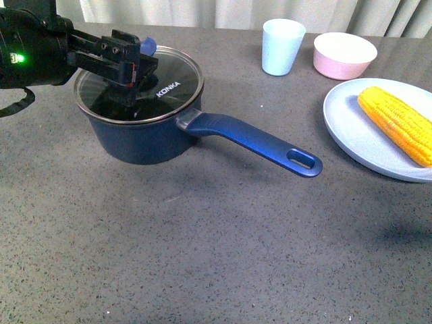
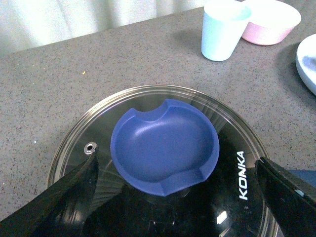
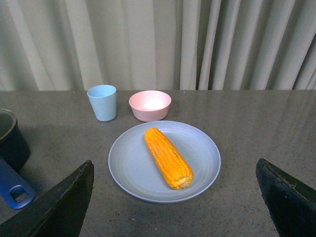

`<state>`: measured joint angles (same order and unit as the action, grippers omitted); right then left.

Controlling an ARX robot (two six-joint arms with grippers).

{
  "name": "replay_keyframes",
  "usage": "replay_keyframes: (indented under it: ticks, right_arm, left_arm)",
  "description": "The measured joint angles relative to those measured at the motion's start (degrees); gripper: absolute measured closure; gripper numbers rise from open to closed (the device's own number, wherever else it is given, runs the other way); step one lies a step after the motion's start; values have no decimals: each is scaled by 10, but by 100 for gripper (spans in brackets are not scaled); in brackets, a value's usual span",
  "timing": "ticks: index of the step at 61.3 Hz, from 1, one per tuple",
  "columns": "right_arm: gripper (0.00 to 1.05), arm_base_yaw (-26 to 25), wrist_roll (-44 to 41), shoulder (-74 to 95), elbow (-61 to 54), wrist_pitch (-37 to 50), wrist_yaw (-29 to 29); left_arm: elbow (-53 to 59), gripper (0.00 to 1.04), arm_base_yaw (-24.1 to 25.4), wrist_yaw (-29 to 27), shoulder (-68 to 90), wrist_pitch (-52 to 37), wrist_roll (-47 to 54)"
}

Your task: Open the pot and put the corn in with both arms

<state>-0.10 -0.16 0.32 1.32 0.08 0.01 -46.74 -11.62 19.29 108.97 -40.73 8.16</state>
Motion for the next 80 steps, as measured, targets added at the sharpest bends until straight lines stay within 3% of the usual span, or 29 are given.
replay_keyframes:
  ticks: [51,57,63,80]
  right_arm:
    - [9,0,0,0,0,0,0]
    - [9,0,0,0,0,0,0]
    - [9,0,0,0,0,0,0]
    - [9,0,0,0,0,0,0]
  left_arm:
    - [-106,9,-25,-28,80,23,-5]
    - [-108,31,-27,-36,85,24,-5]
    - [-108,45,-27,-40,85,24,-6]
    - [-109,46,-28,-52,72,40,-5]
